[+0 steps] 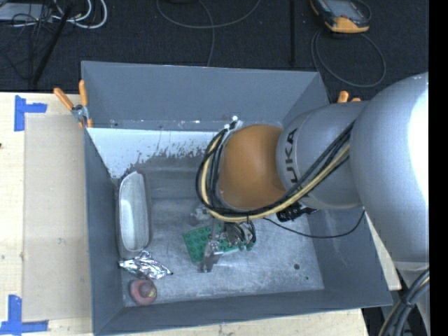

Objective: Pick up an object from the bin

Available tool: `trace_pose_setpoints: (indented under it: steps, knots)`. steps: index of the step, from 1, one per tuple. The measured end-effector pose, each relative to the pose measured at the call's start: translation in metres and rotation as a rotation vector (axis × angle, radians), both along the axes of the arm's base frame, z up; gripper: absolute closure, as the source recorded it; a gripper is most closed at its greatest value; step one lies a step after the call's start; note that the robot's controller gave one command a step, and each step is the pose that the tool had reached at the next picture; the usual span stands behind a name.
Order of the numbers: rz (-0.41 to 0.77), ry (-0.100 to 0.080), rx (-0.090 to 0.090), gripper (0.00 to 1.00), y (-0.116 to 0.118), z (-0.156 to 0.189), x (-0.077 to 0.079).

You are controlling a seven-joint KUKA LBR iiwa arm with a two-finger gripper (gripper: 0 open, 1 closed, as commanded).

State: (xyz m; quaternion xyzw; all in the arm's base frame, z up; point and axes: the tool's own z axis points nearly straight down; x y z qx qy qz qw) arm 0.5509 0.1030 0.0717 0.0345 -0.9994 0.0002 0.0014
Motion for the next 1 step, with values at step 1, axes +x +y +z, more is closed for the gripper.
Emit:
trace_pose_setpoints:
  steps: [1]
  knots:
    - [0.001,-0.003,0.002,1.00,0.0029,0.0045,0.0017]
